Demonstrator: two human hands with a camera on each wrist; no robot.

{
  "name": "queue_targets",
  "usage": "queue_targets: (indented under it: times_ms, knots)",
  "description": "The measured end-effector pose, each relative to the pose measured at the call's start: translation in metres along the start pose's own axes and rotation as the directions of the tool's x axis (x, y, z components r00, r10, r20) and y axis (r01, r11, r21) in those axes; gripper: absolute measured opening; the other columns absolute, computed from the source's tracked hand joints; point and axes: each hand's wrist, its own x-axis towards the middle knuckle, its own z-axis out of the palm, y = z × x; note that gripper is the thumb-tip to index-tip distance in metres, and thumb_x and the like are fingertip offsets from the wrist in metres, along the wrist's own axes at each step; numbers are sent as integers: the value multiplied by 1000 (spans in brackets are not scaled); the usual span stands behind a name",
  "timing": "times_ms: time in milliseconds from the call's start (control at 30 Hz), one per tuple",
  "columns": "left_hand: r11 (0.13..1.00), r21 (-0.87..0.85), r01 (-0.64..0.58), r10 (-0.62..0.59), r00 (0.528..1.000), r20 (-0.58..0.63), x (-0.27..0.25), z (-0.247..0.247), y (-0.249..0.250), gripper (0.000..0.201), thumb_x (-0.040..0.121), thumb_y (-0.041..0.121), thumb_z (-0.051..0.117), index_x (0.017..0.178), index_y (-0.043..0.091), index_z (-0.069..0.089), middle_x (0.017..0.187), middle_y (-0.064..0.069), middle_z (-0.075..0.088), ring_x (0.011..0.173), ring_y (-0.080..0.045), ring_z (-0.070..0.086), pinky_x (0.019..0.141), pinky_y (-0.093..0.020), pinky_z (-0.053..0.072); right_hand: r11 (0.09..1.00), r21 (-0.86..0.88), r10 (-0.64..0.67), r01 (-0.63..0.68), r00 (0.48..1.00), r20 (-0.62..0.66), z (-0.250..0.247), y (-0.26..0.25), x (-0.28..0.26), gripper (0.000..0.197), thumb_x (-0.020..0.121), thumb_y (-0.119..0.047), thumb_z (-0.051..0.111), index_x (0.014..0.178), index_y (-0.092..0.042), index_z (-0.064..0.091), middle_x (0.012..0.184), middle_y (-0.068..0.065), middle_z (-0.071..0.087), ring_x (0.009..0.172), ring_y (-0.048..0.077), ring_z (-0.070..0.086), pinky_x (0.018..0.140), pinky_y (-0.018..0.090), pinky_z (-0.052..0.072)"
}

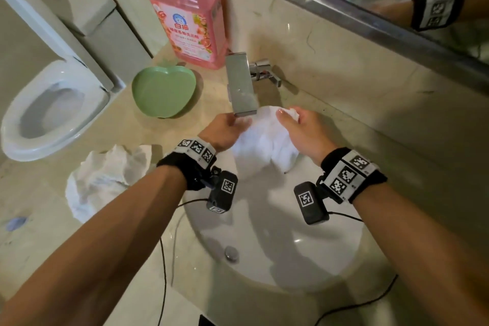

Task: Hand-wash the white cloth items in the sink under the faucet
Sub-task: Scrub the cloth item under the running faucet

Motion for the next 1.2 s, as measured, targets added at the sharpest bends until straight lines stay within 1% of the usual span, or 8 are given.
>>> queue_targets:
  times_ms: [167, 267, 367, 667, 800, 900, 1000, 1200]
  knots:
    - [992, -57, -115, 106, 983, -147, 1, -18, -7, 25, 101, 25, 51, 93, 11, 70, 87, -6, 71, 77, -19, 62, 75, -38, 51, 987, -158, -30, 38, 998, 52, -2, 18, 11, 18, 88, -23, 69, 102, -14, 63, 91, 2, 69, 72, 3, 64, 65, 19, 53]
    - [979, -87, -186, 164, 962, -220, -9, -41, -15, 24, 101, 30, 50, 90, 23, 70, 78, 13, 65, 74, -4, 56, 74, -28, 45, 983, -181, -23, 38, 996, 85, 6, 23, 14, 23, 90, -20, 70, 112, -20, 66, 104, -4, 66, 94, 17, 64, 81, 26, 51]
    - [968, -145, -205, 161, 950, -266, -24, -61, -21, 32, 99, 37, 52, 75, 28, 71, 66, 17, 61, 67, -5, 52, 65, -23, 44, 958, -271, -66, 91, 993, 100, 14, 22, 18, 21, 89, -25, 71, 110, -24, 68, 89, -8, 65, 77, 13, 61, 55, 7, 41]
    - [974, -219, -48, -1, 976, -220, -47, -67, -28, 32, 99, 31, 56, 74, 17, 72, 72, 0, 69, 67, -14, 58, 69, -32, 45, 938, -346, 60, -19, 992, 108, 26, 27, 25, 41, 92, -43, 61, 64, -15, 48, 63, 0, 51, 62, 21, 51, 59, 30, 38]
    - [997, 24, 70, -65, 984, -167, -42, -47, -20, 30, 94, 43, 60, 95, 19, 78, 88, 1, 74, 75, -10, 63, 72, -27, 49, 993, -112, 51, -34, 987, 152, 40, 13, 19, 25, 89, -40, 69, 92, -15, 72, 83, 3, 72, 77, 18, 67, 71, 31, 53]
    - [991, 101, 87, -71, 985, -157, -37, -27, -8, 31, 94, 44, 59, 100, 21, 78, 93, 2, 75, 80, -13, 67, 72, -24, 50, 960, -232, -120, 157, 979, 165, 50, 3, 12, 13, 87, -27, 72, 83, -14, 69, 76, -4, 68, 70, 9, 62, 59, 11, 43]
    - [989, -47, 141, -147, 978, -146, -26, -14, 1, 30, 94, 35, 64, 107, 11, 75, 95, -6, 75, 79, -22, 72, 79, -34, 58, 911, -334, -209, 244, 968, 136, 56, -2, 5, 17, 91, -19, 64, 75, -13, 69, 72, -3, 66, 69, 5, 56, 61, 18, 38]
    - [942, -287, 175, -200, 978, -61, -23, -1, 8, 17, 83, 16, 65, 68, 14, 71, 69, -9, 70, 62, -19, 67, 64, -34, 58, 877, -402, -191, 262, 959, 208, 66, 0, -6, 44, 73, -47, 80, 105, -24, 60, 106, -7, 59, 95, 9, 55, 78, 8, 39]
